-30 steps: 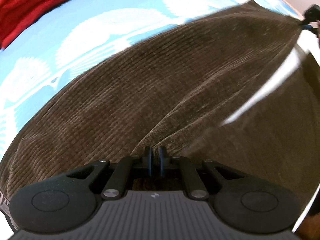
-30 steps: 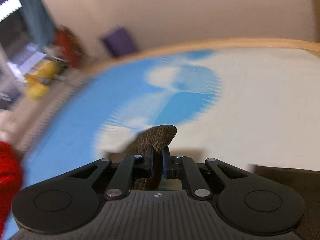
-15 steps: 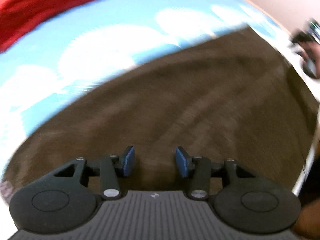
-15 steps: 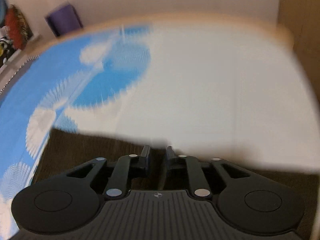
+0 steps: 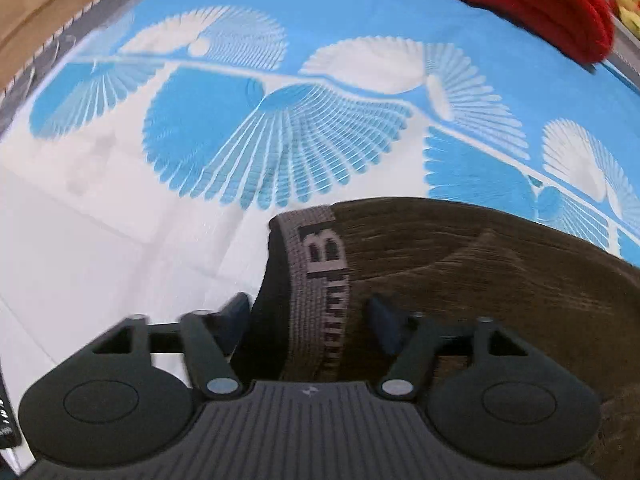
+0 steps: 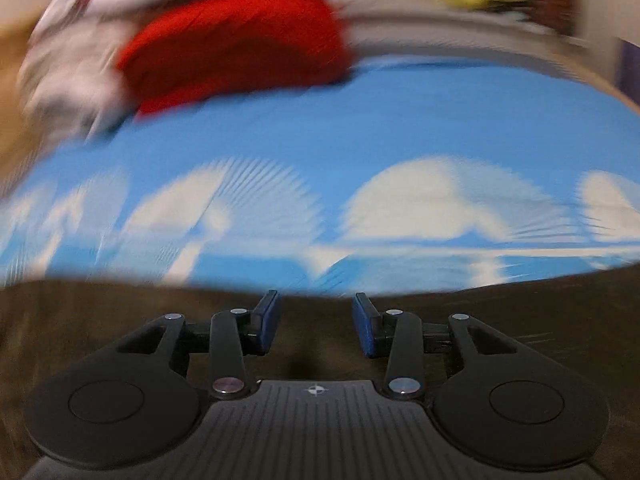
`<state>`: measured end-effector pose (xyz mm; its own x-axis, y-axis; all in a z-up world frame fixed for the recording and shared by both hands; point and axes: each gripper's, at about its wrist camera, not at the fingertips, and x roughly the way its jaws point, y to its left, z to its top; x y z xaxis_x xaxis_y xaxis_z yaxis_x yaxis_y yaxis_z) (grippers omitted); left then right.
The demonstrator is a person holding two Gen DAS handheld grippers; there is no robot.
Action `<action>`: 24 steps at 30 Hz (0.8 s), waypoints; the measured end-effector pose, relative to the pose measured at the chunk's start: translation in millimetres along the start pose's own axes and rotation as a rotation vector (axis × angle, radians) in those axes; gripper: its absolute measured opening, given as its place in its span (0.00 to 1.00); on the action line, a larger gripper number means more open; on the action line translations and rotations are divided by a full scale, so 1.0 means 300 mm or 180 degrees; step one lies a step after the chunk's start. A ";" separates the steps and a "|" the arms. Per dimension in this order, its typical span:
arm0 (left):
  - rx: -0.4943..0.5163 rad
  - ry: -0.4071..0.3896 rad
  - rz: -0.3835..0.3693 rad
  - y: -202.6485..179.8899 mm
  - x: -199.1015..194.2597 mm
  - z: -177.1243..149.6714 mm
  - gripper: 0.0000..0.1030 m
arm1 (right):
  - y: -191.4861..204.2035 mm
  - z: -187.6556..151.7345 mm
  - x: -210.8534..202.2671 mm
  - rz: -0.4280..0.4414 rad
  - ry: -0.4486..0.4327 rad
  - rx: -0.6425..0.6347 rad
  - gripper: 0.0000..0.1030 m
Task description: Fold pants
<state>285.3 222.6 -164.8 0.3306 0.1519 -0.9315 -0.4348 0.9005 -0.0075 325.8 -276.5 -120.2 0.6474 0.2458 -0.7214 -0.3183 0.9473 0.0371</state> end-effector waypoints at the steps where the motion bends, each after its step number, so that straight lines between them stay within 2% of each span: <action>1: 0.0004 0.0014 -0.0051 0.006 0.016 0.002 0.79 | 0.031 -0.008 0.042 -0.0054 0.0171 -0.0141 0.40; 3: 0.0054 0.0015 -0.0078 0.006 0.045 0.000 0.80 | 0.088 -0.033 0.095 -0.0216 0.0325 -0.0413 0.40; 5: 0.0132 0.0008 -0.0072 0.000 0.090 0.001 0.80 | 0.113 -0.045 0.107 -0.0309 0.0231 -0.0562 0.40; 6: 0.0167 -0.0007 -0.0089 0.000 0.099 -0.003 0.72 | 0.107 -0.036 0.113 -0.0319 0.0192 -0.0513 0.31; 7: 0.0187 -0.0021 -0.0165 -0.001 0.114 -0.002 0.69 | 0.083 -0.022 0.121 -0.0363 0.0162 -0.0411 0.06; 8: 0.0199 -0.0047 -0.0209 -0.001 0.121 -0.002 0.59 | 0.082 -0.013 0.128 -0.0377 0.0146 -0.0329 0.03; 11: 0.0181 -0.0171 -0.0308 -0.002 0.113 0.018 0.37 | 0.067 -0.016 0.151 -0.0464 0.0013 -0.0304 0.02; 12: 0.0177 -0.0260 -0.0326 -0.006 0.106 0.022 0.36 | 0.081 -0.020 0.160 -0.0550 -0.0047 -0.0396 0.01; 15: 0.0343 -0.0457 -0.0255 -0.041 0.094 0.021 0.37 | 0.094 -0.020 0.196 -0.0784 -0.0211 -0.0510 0.01; 18: 0.0486 -0.0396 -0.0124 -0.066 0.087 0.021 0.44 | 0.093 0.003 0.236 -0.1055 -0.0276 -0.0491 0.00; 20: 0.0562 -0.0320 -0.0091 -0.066 0.067 0.022 0.45 | 0.076 0.027 0.233 -0.1029 -0.0244 -0.0344 0.00; 22: 0.0589 -0.0266 -0.0116 -0.049 0.051 0.020 0.45 | 0.056 0.058 0.186 -0.0870 -0.0211 -0.0186 0.02; 24: 0.0547 -0.0229 -0.0161 -0.020 0.026 0.012 0.46 | 0.041 0.083 0.097 -0.0786 -0.0385 -0.0099 0.09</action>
<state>293.7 219.8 -170.8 0.4102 0.1280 -0.9030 -0.2689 0.9631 0.0144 358.0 -252.8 -123.6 0.7855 0.0329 -0.6179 -0.1605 0.9753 -0.1520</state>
